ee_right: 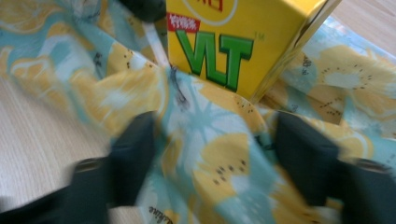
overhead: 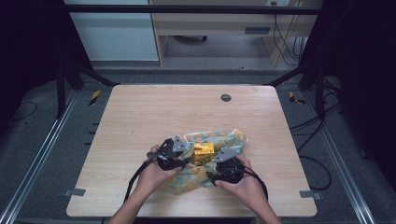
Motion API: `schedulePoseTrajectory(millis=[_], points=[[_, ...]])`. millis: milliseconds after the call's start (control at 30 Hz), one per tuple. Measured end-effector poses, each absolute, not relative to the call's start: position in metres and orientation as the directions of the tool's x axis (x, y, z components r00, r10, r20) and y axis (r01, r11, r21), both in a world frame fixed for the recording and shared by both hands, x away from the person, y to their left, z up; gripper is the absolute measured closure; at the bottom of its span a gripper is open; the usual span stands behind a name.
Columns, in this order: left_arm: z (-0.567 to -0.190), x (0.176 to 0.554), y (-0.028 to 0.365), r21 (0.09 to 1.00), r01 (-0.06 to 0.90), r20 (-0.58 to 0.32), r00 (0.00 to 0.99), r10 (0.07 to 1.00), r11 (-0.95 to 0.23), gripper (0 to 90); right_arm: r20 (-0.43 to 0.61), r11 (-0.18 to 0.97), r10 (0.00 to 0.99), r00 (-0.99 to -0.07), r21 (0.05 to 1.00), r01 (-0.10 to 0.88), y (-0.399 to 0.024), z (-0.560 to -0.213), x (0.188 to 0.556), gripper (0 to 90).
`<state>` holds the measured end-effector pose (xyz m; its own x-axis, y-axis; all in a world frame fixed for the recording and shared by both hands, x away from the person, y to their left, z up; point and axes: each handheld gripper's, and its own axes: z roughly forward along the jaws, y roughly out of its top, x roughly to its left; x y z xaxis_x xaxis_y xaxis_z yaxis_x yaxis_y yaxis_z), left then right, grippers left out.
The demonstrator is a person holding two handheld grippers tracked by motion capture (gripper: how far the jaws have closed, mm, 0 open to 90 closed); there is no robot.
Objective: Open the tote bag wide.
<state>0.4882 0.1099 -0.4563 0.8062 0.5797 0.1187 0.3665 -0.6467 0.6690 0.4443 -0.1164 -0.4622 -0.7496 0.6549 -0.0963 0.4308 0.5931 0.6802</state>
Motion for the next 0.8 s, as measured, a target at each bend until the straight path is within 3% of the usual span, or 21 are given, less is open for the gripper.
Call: schedulePoseTrajectory(millis=[200,267,800], points=[[-0.456,0.49,0.109,0.682,0.395,0.104,0.781,0.616,-0.615,84.9,-0.067,0.569,0.65,-0.757,0.704,0.426,-0.123,-0.46,0.443,79.8],[-0.455,0.493,0.113,0.701,0.416,0.087,0.757,0.648,-0.58,87.0,-0.051,0.553,0.651,-0.757,0.715,0.428,-0.128,-0.458,0.442,86.8],[-0.461,0.521,0.148,0.701,0.541,-0.018,0.665,0.747,-0.464,87.7,0.025,0.492,0.684,-0.729,0.722,0.487,-0.168,-0.476,0.426,90.0]])
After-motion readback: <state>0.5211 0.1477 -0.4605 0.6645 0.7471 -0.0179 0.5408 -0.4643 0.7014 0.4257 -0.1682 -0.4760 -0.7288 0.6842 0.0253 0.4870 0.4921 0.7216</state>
